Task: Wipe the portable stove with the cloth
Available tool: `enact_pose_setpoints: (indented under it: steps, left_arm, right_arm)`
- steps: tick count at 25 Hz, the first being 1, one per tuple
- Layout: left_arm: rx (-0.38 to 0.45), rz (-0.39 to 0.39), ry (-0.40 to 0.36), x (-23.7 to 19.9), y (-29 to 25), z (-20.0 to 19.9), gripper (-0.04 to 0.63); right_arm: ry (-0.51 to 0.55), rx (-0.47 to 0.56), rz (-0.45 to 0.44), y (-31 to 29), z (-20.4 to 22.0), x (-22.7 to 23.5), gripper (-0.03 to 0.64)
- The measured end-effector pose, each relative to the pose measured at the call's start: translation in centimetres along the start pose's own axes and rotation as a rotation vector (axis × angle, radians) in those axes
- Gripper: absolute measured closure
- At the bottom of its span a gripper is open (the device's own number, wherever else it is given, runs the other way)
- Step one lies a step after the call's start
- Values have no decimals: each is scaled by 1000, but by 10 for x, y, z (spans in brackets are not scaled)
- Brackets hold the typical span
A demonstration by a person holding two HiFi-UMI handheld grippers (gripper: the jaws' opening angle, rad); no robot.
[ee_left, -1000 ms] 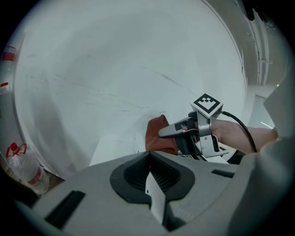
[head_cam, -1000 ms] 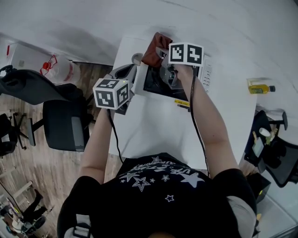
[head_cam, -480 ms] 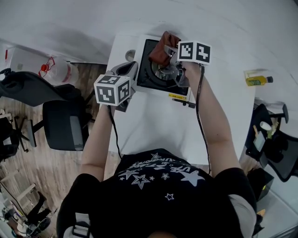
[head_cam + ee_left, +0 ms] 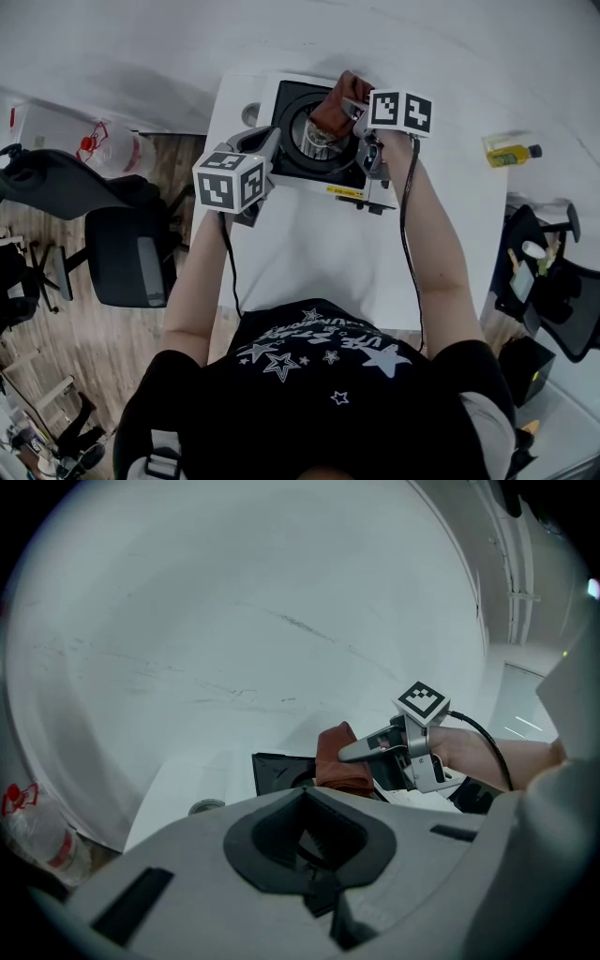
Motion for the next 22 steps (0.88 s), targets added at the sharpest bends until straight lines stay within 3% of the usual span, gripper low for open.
enact_pose_setpoints:
  steps: [22]
  left_arm:
    - [-46,30,-33,42,-14,7,588]
  right_arm:
    - [-117,33,29,46,19,72,549]
Point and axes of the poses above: the fingertips, and each gripper's own axes: y backward along the fingers, x to its right, z out of its underside, the point moved 7 cm from there along y, backward along the fingers, and after that the axes turned 7 degrees about z, right-handed, at the moved point
